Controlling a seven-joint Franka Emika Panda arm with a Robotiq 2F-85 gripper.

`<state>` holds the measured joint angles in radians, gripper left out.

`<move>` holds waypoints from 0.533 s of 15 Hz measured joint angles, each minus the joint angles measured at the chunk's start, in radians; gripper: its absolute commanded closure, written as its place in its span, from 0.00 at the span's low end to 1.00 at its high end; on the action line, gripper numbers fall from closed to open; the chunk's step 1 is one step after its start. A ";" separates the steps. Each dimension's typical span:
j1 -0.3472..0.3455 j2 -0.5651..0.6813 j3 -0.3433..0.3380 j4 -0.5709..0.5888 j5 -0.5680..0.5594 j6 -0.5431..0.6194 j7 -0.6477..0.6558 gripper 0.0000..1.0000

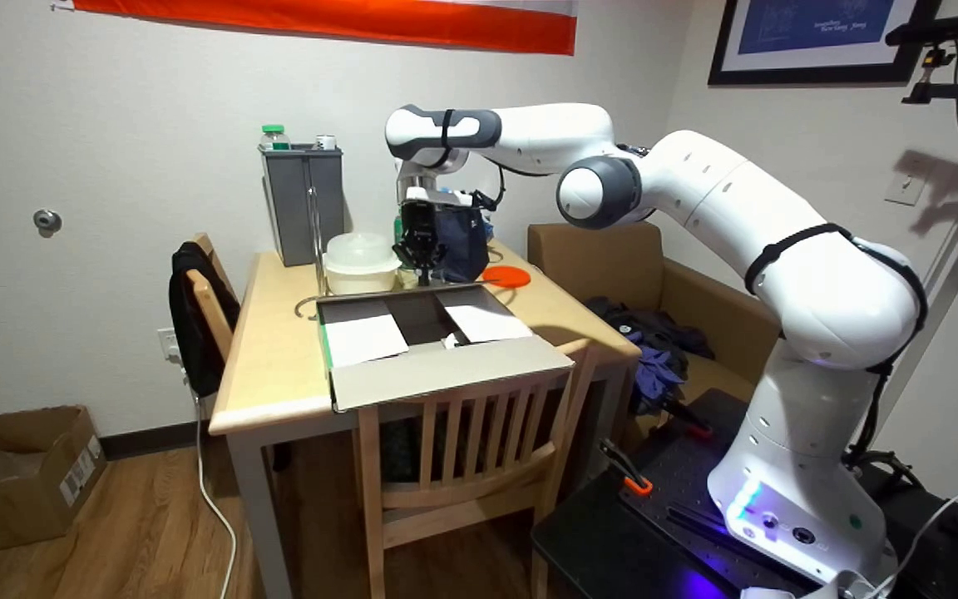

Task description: Close three flaps of the box

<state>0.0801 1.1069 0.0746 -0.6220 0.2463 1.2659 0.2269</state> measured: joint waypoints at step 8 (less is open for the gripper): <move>-0.014 0.008 0.000 -0.120 0.039 0.083 -0.001 1.00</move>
<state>0.0656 1.1145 0.0747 -0.7417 0.2856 1.3492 0.2264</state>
